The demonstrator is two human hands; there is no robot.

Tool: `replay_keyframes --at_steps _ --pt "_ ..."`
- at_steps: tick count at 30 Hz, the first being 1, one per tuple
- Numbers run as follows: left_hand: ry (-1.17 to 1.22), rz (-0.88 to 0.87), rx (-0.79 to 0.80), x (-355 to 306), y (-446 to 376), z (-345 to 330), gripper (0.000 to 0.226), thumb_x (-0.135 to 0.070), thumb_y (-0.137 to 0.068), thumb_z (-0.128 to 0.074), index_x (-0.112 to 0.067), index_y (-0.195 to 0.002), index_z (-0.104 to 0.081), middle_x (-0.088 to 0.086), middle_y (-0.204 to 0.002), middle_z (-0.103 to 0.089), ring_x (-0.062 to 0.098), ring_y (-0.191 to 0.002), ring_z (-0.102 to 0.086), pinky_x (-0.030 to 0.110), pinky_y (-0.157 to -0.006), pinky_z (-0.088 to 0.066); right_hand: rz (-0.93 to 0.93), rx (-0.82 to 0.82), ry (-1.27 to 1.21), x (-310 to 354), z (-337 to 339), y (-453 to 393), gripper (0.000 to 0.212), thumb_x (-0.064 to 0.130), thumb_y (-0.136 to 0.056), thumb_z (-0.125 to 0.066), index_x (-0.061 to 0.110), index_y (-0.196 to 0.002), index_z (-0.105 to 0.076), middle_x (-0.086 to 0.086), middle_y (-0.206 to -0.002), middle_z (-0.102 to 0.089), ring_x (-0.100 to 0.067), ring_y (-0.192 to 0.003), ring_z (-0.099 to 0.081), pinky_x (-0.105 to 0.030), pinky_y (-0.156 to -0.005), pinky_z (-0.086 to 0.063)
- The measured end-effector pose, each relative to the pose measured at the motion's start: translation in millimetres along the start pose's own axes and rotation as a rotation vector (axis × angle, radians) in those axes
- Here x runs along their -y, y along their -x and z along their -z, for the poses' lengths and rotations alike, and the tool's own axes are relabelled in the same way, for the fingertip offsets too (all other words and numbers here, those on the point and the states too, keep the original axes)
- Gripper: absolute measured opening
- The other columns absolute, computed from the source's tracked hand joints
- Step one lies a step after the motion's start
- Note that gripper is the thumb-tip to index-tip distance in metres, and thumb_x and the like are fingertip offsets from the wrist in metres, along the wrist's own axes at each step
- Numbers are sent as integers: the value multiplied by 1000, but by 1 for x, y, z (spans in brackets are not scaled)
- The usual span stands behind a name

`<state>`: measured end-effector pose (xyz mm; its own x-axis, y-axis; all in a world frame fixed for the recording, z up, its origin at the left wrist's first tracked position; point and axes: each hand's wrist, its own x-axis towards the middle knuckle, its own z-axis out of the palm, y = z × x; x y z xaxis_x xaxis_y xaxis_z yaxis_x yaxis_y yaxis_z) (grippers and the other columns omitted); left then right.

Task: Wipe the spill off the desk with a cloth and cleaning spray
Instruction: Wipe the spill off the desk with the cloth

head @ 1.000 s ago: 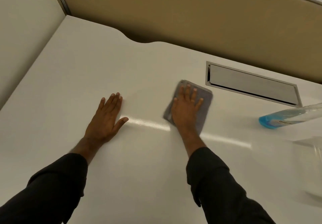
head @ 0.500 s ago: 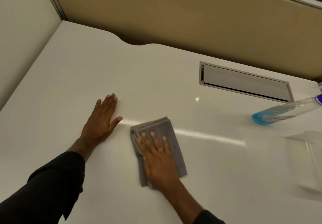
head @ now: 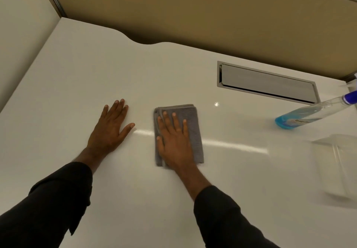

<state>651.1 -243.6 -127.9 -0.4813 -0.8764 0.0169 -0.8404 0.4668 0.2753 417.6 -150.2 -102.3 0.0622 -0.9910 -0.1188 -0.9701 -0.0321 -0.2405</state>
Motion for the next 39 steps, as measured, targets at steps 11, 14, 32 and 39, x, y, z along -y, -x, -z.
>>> replay_keyframes --at_steps 11,14,32,39 --pt "-15 -4 -15 1 0 -3 71 -51 -97 -26 -8 -152 -18 7 -162 -13 19 -151 -6 44 -122 -7 -47 -63 -12 -61 1 89 68 27 -93 -41 26 -160 -25 5 -167 -18 -23 -157 -14 -53 -124 -13" --pt "-26 -3 -18 2 0 -4 71 -51 -97 -25 -8 -152 -18 7 -163 -13 19 -151 -6 45 -122 -7 -184 -60 28 -101 20 75 68 31 -92 -35 25 -160 -24 5 -168 -16 -24 -157 -12 -55 -124 -15" --pt "-19 -11 -28 2 0 -5 70 -51 -96 -26 -9 -152 -20 7 -162 -14 20 -150 -7 45 -122 -7 -86 -74 1 -67 5 82 72 19 -92 -50 21 -160 -26 1 -169 -17 -22 -157 -10 -56 -125 -11" --pt "-53 -5 7 5 -2 -6 70 -52 -97 -26 -11 -152 -17 8 -163 -13 20 -150 -5 41 -122 -2 -350 -100 82 -144 30 75 69 16 -98 -43 26 -161 -17 2 -170 -13 -24 -157 -9 -59 -124 -9"
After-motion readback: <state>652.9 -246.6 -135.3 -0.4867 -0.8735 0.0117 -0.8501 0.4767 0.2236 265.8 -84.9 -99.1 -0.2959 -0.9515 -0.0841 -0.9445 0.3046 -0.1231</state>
